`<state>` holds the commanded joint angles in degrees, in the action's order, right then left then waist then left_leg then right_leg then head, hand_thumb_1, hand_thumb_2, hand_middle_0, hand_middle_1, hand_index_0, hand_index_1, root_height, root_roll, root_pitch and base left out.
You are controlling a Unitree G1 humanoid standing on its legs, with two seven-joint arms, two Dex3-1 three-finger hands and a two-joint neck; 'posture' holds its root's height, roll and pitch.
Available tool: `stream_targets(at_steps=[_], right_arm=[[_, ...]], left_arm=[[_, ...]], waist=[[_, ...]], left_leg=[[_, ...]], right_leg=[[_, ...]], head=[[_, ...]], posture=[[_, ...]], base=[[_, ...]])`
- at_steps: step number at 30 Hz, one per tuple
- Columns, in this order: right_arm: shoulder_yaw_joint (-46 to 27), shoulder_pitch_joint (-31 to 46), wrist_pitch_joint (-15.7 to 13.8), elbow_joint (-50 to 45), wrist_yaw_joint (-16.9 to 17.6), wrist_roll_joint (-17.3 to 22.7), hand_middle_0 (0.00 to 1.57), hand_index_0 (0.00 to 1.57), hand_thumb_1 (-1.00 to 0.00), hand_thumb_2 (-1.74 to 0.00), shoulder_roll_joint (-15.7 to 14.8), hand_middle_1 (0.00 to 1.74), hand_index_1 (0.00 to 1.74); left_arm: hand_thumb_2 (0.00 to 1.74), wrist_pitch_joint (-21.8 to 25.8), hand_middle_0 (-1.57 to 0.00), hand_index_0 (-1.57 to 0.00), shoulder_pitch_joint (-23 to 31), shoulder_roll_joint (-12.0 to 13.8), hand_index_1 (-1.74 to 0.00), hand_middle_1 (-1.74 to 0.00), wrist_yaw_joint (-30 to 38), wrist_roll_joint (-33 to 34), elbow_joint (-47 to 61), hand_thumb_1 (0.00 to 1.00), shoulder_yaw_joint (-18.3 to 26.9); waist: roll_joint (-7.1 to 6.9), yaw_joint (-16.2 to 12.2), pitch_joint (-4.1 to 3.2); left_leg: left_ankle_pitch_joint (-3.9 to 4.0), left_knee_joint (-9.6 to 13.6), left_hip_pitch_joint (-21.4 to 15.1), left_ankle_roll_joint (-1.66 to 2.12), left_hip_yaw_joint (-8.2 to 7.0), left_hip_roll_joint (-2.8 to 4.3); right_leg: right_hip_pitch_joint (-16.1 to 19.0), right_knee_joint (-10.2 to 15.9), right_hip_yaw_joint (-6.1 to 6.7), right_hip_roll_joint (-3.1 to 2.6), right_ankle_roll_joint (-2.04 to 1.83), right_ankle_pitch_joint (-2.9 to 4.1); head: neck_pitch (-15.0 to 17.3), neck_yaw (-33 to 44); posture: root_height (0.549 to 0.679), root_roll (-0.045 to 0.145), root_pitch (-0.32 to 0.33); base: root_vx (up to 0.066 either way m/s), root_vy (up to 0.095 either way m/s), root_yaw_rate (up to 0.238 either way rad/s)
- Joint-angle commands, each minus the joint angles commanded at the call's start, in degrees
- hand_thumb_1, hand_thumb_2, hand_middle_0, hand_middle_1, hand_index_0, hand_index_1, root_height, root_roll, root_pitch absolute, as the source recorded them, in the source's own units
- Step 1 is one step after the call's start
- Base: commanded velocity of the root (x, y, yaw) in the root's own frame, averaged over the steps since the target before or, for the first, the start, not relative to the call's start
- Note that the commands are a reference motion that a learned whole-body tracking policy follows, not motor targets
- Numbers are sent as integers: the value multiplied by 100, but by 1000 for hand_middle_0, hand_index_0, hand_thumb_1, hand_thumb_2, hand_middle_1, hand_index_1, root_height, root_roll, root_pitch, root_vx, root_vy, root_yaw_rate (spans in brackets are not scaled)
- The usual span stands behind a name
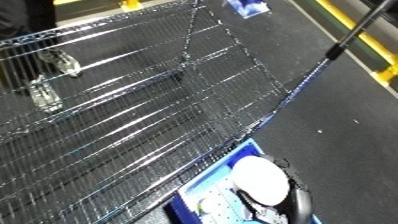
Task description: Pick up the object and place it into the box
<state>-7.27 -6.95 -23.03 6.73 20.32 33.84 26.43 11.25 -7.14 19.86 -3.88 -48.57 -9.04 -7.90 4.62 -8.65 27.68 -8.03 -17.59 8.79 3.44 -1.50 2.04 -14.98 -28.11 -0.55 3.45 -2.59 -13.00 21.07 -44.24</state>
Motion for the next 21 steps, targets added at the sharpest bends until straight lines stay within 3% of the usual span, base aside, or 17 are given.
stream_targets(at_steps=[2,8,14,21], right_arm=[[-49,0,15,114,18,49,942,942,-600,-1044,44,1044,1044],[-146,-50,-35,416,209,175,471,471,-300,-522,140,522,522],[-221,-35,-75,556,231,270,0,0,0,0,172,0,0],[-258,76,-95,575,164,261,0,0,0,0,109,0,0]], left_arm=[[1740,20,-1570,-1570,-29,-20,-1740,-1740,-5,-5,-46,1000,-32],[1740,17,-1570,-1570,-123,-48,-1740,-1740,-61,-31,-133,1000,-106],[1740,-42,-1570,-1570,-163,-37,-1740,-1740,-94,-56,-164,1000,-129],[1740,-113,-1570,-1570,-128,-54,-1740,-1740,-127,-64,-176,1000,-85]], waist=[[41,-32,-15],[144,-60,-60],[190,-60,-105],[199,-53,-171]], left_leg=[[13,40,-21,11,-23,-10],[22,117,-66,18,-41,-59],[11,130,-91,9,-8,-86],[5,146,-146,2,49,-100]], right_leg=[[0,20,15,11,-7,2],[14,100,28,50,-19,25],[27,69,13,56,-5,-6],[73,54,21,66,11,-30]], head=[[-25,-115],[-79,-313],[-11,-343],[30,-290]], posture=[[669,74,28],[670,78,34],[670,80,34],[670,82,30]], base=[[-12,49,-33],[-11,22,27],[12,7,44],[33,4,28]])
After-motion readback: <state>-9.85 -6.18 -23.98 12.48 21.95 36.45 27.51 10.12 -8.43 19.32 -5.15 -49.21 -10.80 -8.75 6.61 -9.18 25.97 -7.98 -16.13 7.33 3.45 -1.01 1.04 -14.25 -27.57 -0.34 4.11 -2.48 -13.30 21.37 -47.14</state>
